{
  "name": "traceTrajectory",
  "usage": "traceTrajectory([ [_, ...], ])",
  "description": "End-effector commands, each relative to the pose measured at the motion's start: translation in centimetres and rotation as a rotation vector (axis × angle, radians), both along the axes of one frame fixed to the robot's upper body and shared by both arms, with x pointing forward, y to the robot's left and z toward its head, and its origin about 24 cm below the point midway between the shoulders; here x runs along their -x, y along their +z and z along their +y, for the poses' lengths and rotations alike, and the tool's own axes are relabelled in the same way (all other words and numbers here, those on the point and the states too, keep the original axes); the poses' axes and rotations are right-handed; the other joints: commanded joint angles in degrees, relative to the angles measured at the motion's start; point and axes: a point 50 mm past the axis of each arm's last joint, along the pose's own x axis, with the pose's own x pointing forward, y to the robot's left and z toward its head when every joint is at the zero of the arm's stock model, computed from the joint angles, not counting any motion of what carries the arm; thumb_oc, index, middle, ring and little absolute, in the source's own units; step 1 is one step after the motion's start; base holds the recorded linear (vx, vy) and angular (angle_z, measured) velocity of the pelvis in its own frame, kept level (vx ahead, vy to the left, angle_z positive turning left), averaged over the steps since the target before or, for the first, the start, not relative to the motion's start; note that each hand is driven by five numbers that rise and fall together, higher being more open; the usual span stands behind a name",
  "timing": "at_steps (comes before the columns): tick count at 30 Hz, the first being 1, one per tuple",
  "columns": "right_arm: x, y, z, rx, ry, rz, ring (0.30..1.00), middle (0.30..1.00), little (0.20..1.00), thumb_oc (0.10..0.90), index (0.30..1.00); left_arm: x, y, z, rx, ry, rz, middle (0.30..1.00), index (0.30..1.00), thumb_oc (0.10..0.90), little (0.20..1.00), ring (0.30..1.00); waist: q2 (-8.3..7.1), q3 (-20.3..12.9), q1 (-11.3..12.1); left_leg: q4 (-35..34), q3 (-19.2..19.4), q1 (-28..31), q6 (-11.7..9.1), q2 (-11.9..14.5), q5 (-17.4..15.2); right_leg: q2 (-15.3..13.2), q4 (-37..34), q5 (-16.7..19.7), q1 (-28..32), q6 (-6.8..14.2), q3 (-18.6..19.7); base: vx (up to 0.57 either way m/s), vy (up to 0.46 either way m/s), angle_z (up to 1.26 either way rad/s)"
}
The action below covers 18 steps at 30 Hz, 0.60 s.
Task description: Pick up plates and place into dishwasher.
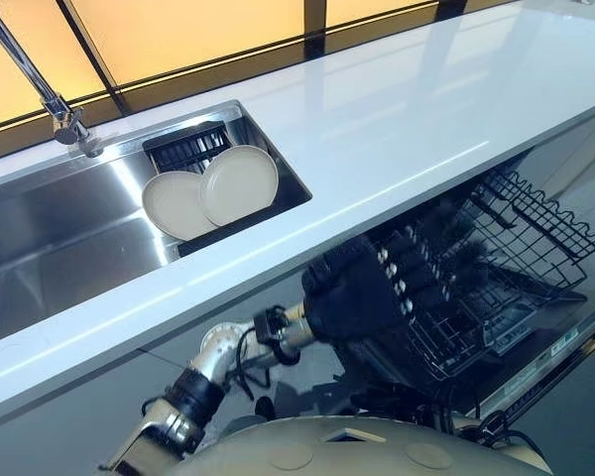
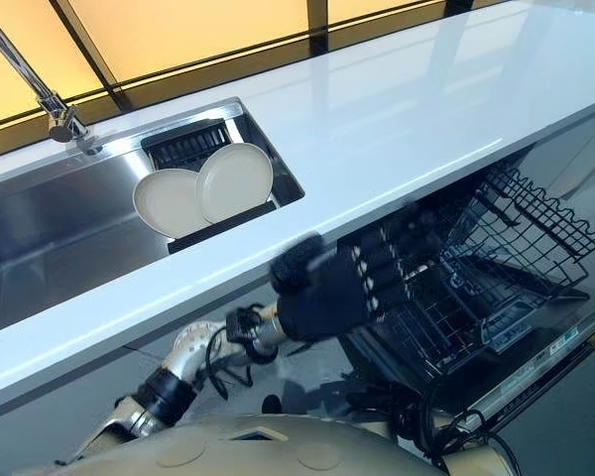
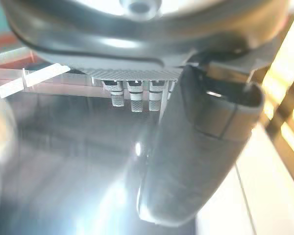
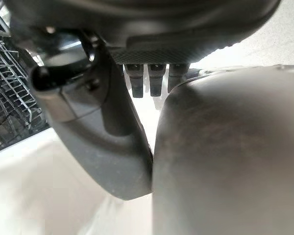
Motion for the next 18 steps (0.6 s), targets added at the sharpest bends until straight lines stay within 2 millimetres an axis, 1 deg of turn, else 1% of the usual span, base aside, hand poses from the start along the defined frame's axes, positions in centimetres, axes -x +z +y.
traceTrajectory([
  [1, -1.1, 0.0, 0.7, -0.015, 0.002, -0.004, 0.900, 0.900, 0.900, 0.800, 0.900, -0.2, 7.1, -1.6, 0.358, 0.002, -0.151, 0.900, 0.900, 0.800, 0.900, 0.900, -0.50, -0.02, 0.06, 0.38, 1.21, 2.90, 4.71, -4.20, -7.93, 3.01, 6.05, -1.06, -4.42, 0.57, 0.57, 0.00, 0.000, 0.00],
  [3, -1.1, 0.0, 0.9, -0.021, -0.002, -0.006, 0.900, 0.900, 0.900, 0.800, 0.900, -1.0, 9.1, -1.1, 0.353, 0.135, -0.200, 0.900, 0.900, 0.800, 0.900, 0.900, -0.65, -0.30, -0.27, 0.38, 1.36, 2.97, 4.71, -4.15, -7.91, 3.11, 5.89, -0.91, -4.33, 0.57, 0.70, 0.00, 0.000, 0.00],
  [5, -1.2, 0.0, 0.9, -0.023, -0.001, -0.006, 0.900, 0.900, 0.900, 0.800, 0.900, -2.3, 11.3, 0.7, 0.318, 0.336, -0.242, 0.900, 0.900, 0.800, 0.900, 0.900, -0.61, -0.57, -0.55, 0.38, 1.51, 2.93, 4.68, -4.09, -7.76, 3.17, 5.76, -0.72, -4.40, 0.52, 0.86, 0.00, 0.000, 0.00],
  [7, -1.3, 0.1, 0.8, -0.021, 0.001, -0.005, 0.900, 0.900, 0.900, 0.800, 0.900, -2.9, 11.8, 1.1, 0.180, 0.592, -0.438, 0.900, 0.900, 0.800, 0.900, 0.900, -0.43, -0.73, -0.77, 0.38, 1.46, 2.93, 4.66, -4.10, -7.64, 3.23, 5.70, -0.67, -4.40, 0.46, 1.07, 0.00, 0.000, 0.00],
  [8, -1.2, 0.1, 0.7, -0.019, 0.002, -0.003, 0.900, 0.900, 0.900, 0.800, 0.900, -3.5, 12.0, 2.0, 0.065, 0.775, -0.569, 0.900, 0.900, 0.800, 0.900, 0.900, -0.26, -0.80, -0.75, 0.38, 1.42, 2.90, 4.70, -4.16, -7.51, 3.23, 5.69, -0.61, -4.44, 0.40, 1.27, 0.00, 0.000, 0.00],
  [9, -1.0, 0.1, 0.6, -0.016, -0.002, -0.002, 0.900, 0.900, 0.900, 0.800, 0.900, -4.3, 12.0, 3.3, -0.097, 0.976, -0.690, 0.900, 0.900, 0.800, 0.900, 0.900, -0.03, -0.77, -0.62, 0.38, 1.20, 2.88, 4.69, -4.24, -7.36, 3.18, 5.67, -0.62, -4.42, 0.41, 1.36, 0.00, 0.000, 0.00],
  [10, -0.8, 0.0, 0.5, -0.012, -0.006, -0.002, 0.900, 0.900, 0.900, 0.800, 0.900, -4.7, 12.0, 4.2, -0.213, 1.128, -0.771, 0.900, 0.900, 0.800, 0.900, 0.900, 0.12, -0.69, -0.47, 0.38, 1.01, 2.87, 4.68, -4.30, -7.29, 3.13, 5.61, -0.63, -4.36, 0.46, 1.30, 0.00, 0.000, 0.00],
  [12, 0.2, -0.1, 0.1, 0.008, -0.028, 0.005, 0.900, 0.900, 0.900, 0.800, 0.900, -6.0, 12.2, 7.8, -0.529, 1.501, -0.955, 0.900, 0.900, 0.800, 0.900, 0.900, 0.83, -0.45, 0.46, 0.38, 0.25, 3.16, 4.76, -4.48, -7.27, 3.03, 5.30, -0.98, -3.69, 0.56, 0.63, 0.01, 0.015, 0.00],
  [14, 1.0, -0.2, -0.3, 0.020, -0.043, 0.011, 0.900, 0.900, 0.900, 0.800, 0.900, -6.9, 12.4, 10.2, -0.743, 1.664, -1.066, 0.900, 0.900, 0.800, 0.900, 0.900, 1.26, -0.87, 1.22, 0.38, -0.30, 2.90, 4.85, -4.60, -7.08, 3.03, 5.09, -1.13, -3.66, 0.49, 0.13, 0.02, 0.027, 0.03],
  [15, 1.2, -0.2, -0.4, 0.021, -0.049, 0.013, 0.900, 0.900, 0.900, 0.800, 0.900, -7.1, 12.4, 11.0, -0.803, 1.703, -1.088, 0.900, 0.900, 0.800, 0.900, 0.900, 1.33, -0.95, 1.36, 0.38, -0.46, 2.95, 4.87, -4.62, -7.07, 3.03, 5.07, -1.27, -3.53, 0.48, -0.07, 0.03, 0.020, 0.06],
  [17, 1.6, -0.3, -0.7, 0.026, -0.070, 0.020, 0.900, 0.900, 0.900, 0.800, 0.900, -8.1, 12.5, 13.4, -1.050, 1.816, -1.168, 0.900, 0.900, 0.800, 0.900, 0.900, 1.54, -1.43, 2.04, 0.41, -0.75, 2.92, 4.86, -4.66, -6.96, 3.04, 4.96, -1.58, -3.31, 0.38, -0.45, 0.03, 0.016, 0.05],
  [18, 1.5, -0.2, -0.8, 0.027, -0.078, 0.020, 0.900, 0.900, 0.900, 0.800, 0.900, -8.4, 12.7, 14.4, -1.123, 1.859, -1.205, 0.900, 0.900, 0.800, 0.900, 0.900, 1.63, -1.53, 2.20, 0.41, -0.84, 2.90, 4.86, -4.67, -6.92, 3.08, 4.95, -1.67, -3.27, 0.35, -0.52, 0.03, 0.016, 0.05],
])
